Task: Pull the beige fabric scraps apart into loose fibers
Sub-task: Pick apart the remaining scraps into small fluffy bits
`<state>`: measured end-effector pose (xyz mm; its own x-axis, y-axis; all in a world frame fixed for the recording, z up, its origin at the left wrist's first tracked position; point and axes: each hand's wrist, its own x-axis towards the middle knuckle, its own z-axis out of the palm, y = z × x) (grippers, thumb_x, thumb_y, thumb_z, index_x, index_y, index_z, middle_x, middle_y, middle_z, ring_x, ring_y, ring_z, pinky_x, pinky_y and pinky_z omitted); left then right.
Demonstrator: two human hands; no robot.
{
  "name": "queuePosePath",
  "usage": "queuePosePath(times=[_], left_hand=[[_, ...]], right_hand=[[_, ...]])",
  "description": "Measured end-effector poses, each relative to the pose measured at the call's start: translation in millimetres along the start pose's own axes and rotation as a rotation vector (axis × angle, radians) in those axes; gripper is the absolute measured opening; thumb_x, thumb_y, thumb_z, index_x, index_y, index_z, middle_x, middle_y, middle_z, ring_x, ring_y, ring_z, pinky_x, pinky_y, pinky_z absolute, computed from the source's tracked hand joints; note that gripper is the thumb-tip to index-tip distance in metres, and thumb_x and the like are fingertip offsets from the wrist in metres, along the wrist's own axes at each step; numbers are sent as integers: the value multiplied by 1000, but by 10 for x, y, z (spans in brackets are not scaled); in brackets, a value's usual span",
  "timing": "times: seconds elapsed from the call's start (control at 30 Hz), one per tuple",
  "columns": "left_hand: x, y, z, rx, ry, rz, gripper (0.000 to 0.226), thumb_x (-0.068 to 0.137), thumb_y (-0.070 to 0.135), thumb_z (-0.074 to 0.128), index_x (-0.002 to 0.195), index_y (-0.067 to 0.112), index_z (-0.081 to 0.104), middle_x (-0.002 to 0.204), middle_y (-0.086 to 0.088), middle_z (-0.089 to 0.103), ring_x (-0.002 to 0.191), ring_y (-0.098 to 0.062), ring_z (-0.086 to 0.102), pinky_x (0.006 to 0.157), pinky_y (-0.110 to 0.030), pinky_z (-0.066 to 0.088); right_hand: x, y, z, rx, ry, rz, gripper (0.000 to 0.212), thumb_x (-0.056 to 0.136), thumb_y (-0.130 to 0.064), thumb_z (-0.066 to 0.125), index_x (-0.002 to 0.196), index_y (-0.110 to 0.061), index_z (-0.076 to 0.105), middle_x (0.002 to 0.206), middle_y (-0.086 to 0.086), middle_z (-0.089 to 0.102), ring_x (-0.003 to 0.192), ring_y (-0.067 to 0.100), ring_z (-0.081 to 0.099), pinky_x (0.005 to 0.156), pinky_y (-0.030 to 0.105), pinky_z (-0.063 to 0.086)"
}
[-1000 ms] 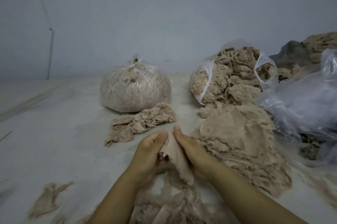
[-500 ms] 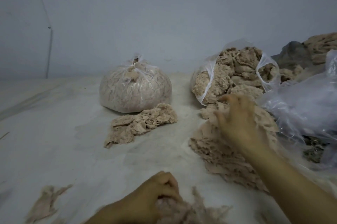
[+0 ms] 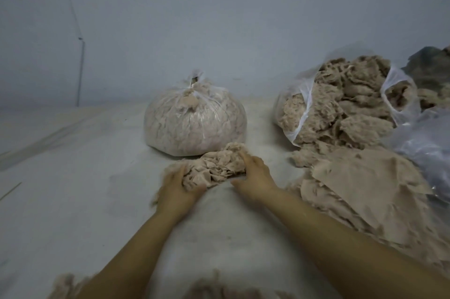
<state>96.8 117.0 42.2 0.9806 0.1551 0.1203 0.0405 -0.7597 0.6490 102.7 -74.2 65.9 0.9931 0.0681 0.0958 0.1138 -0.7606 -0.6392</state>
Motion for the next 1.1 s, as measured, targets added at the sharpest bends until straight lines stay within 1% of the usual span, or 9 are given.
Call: queuePosePath(times=[0.07, 0.2, 0.43, 0.5, 0.6, 0.73, 0.87, 0.97, 1.1], left_hand=[[-63, 81, 55, 71, -14, 65, 26, 84, 37, 64, 91, 13, 61, 106, -15, 63, 99, -32, 59, 73, -31, 44], [-285, 240, 128, -105, -161, 101, 38, 84, 31, 66, 55, 20, 45, 57, 3, 54, 55, -13, 56, 48, -19, 39], [-600, 317, -104, -654, -641, -29, 23, 85, -1, 66, 100, 16, 61, 77, -8, 73, 68, -21, 71, 54, -24, 56], [-684, 329, -92, -696, -598, -13, 18, 89, -3, 58, 102, 10, 60, 76, -10, 73, 69, -21, 71, 55, -25, 56], [-727, 353, -58, -802, -359, 40, 15, 92, -5, 52, 95, 5, 62, 74, -9, 72, 66, -17, 70, 55, -20, 55], [-774, 309, -35, -449, -12, 254, 34, 86, -6, 56, 89, 28, 64, 92, 10, 67, 88, -5, 63, 77, -6, 46], [-845, 173, 91, -24, -107, 343, 31, 87, 13, 61, 116, 23, 64, 105, 13, 55, 95, -2, 51, 82, -9, 35], [-888, 244, 85, -120, 25, 355, 18, 85, 30, 66, 102, 30, 64, 92, 21, 59, 82, 7, 53, 72, -8, 38], [-968, 427, 111, -359, -175, 366, 77, 69, 72, 62, 136, 46, 33, 124, 38, 38, 111, 26, 34, 85, 3, 30]], right_hand=[[142, 20, 39, -10, -49, -9, 77, 86, -27, 62, 151, -21, 21, 154, 8, 26, 141, 27, 24, 114, 32, 25], [71, 31, 155, -102, -151, -53, 45, 87, -29, 59, 129, -14, 49, 131, 10, 53, 122, 28, 47, 102, 34, 39], [-638, 118, 255, 222, 17, -166, 59, 88, -2, 47, 143, -20, 35, 140, 6, 39, 126, 16, 43, 102, 11, 30], [-796, 137, 253, 311, 72, -113, 41, 92, -16, 51, 132, -23, 45, 128, -1, 49, 113, 8, 51, 83, -2, 32], [-952, 132, 236, 242, 19, -62, 37, 84, -48, 63, 112, -29, 49, 105, -10, 52, 89, 1, 51, 67, 8, 37], [-995, 152, 217, 209, 69, -112, 17, 91, -15, 58, 76, -17, 52, 72, -9, 48, 65, 2, 43, 62, 17, 36], [-1069, 264, 120, 615, 105, 69, 25, 92, -9, 55, 69, -13, 48, 67, 2, 48, 66, 18, 45, 68, 35, 41], [-1115, 325, 87, 942, 135, 132, 46, 90, -3, 49, 51, -26, 38, 54, -6, 36, 50, 10, 34, 51, 27, 33], [-1120, 320, 79, 1081, 139, 136, 45, 90, -2, 46, 52, -25, 41, 50, -8, 41, 44, 5, 37, 41, 21, 33]])
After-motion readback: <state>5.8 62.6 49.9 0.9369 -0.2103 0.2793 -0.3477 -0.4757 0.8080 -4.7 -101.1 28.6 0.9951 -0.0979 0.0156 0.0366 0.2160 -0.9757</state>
